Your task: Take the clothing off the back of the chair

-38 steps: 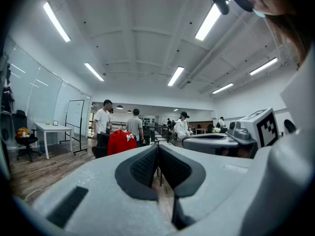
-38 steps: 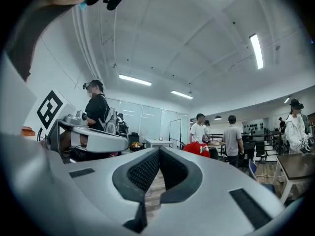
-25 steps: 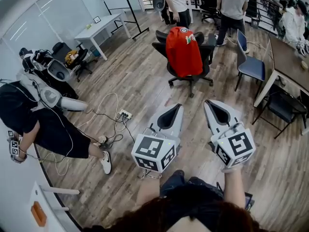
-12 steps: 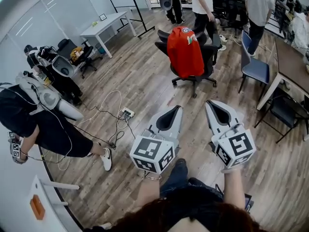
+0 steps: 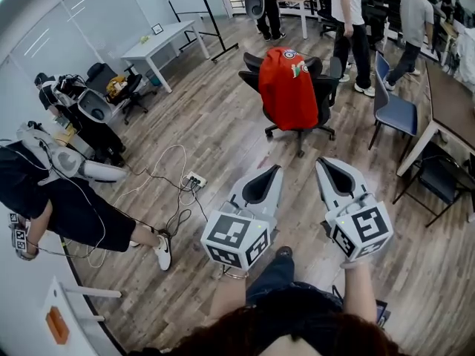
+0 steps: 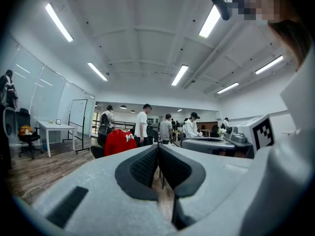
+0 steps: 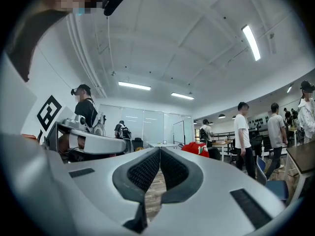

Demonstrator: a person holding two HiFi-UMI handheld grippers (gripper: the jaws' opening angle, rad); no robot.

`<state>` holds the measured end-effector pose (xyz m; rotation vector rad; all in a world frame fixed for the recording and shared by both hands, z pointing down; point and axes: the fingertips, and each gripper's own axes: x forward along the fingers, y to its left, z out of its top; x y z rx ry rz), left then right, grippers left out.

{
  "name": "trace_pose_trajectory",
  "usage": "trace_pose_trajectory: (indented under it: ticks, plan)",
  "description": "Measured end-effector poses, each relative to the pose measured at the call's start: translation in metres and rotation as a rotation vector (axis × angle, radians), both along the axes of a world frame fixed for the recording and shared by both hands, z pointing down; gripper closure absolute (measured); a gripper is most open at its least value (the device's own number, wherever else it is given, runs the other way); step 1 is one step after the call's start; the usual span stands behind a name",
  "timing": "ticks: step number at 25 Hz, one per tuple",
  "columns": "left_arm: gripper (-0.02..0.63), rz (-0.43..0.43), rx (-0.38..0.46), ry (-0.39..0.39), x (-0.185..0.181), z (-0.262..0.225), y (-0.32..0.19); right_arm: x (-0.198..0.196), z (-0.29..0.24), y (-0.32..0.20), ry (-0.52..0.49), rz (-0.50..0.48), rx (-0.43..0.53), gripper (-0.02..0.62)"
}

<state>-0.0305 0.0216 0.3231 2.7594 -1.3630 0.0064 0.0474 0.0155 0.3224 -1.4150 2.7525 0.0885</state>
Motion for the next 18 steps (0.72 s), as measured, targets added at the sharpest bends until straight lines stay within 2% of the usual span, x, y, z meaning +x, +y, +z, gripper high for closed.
trace_pose_trajectory:
  ticks: [18]
  plan:
    - [0.589,0.036,-0.022,0.018,-0.024,0.002,-0.102,-0.022,-0.001,-0.1,0.003,0.031,-0.02,0.595]
